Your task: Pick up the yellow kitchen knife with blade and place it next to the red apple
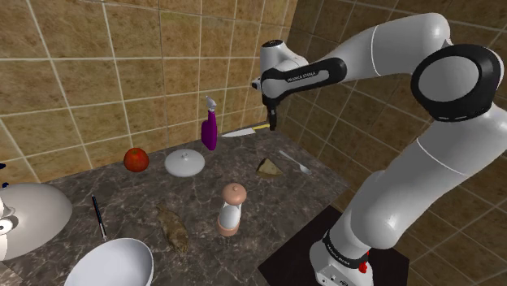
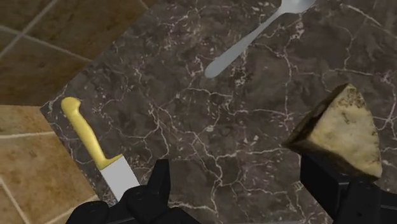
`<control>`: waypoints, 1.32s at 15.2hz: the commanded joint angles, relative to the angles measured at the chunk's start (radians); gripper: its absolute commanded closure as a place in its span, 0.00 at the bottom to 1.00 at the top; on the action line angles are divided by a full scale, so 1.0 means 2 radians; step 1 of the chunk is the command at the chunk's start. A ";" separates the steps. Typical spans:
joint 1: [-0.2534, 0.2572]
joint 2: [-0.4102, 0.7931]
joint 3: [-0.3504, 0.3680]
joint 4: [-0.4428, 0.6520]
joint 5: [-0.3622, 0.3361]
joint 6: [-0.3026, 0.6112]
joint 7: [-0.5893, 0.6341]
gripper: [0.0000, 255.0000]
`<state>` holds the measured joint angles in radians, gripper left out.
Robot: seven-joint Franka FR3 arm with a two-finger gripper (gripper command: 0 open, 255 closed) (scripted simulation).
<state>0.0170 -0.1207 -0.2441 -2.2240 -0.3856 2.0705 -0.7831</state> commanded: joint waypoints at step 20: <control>-0.036 0.347 -0.008 0.237 -0.085 0.142 -0.184 0.00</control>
<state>-0.0502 0.5593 -0.2602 -1.7598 -0.5557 2.3464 -1.1482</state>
